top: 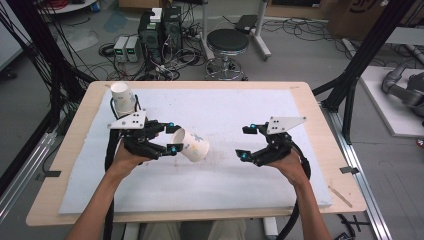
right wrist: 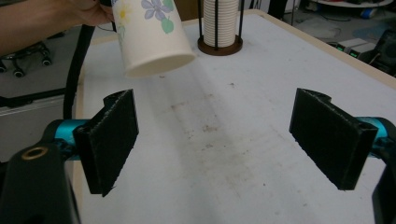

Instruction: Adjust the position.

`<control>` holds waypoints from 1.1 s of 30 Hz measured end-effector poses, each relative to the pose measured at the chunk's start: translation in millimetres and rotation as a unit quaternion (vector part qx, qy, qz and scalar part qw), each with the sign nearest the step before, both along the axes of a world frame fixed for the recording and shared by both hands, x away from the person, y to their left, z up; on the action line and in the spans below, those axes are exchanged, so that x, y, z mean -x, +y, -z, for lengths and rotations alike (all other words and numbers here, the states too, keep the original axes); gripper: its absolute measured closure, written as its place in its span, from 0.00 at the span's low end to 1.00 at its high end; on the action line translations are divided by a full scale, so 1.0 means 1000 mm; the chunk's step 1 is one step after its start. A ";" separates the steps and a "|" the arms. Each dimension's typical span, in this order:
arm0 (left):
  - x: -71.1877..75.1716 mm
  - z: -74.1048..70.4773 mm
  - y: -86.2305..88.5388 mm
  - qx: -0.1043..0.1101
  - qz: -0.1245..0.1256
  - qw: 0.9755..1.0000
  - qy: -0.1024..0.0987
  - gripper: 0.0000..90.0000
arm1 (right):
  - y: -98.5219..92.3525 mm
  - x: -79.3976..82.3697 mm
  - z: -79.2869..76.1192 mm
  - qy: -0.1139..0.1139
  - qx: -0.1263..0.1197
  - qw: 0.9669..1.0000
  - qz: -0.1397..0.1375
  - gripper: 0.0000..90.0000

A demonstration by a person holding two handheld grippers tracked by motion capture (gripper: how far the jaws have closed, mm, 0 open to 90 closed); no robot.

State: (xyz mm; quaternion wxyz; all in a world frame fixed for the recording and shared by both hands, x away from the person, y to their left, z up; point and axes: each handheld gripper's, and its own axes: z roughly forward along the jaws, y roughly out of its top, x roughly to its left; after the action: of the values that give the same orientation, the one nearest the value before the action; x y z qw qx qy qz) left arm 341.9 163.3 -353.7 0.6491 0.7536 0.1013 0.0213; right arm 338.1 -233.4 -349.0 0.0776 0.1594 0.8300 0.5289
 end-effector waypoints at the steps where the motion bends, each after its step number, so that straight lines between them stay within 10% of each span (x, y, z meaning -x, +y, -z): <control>1: 0.000 0.000 -0.001 0.001 0.002 1.000 0.000 0.41 | 0.001 0.000 0.000 -0.001 0.000 1.000 -0.003 0.17; 33: 0.003 0.000 -0.023 0.011 0.030 0.999 -0.002 0.41 | 0.048 -0.010 -0.017 0.007 -0.026 0.992 -0.120 0.17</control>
State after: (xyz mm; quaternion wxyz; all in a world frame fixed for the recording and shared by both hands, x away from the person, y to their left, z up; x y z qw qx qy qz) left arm 338.6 140.5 -353.7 0.6578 0.7492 0.0773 0.0023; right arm 348.1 -185.7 -332.1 0.0033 0.0642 0.8296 0.5547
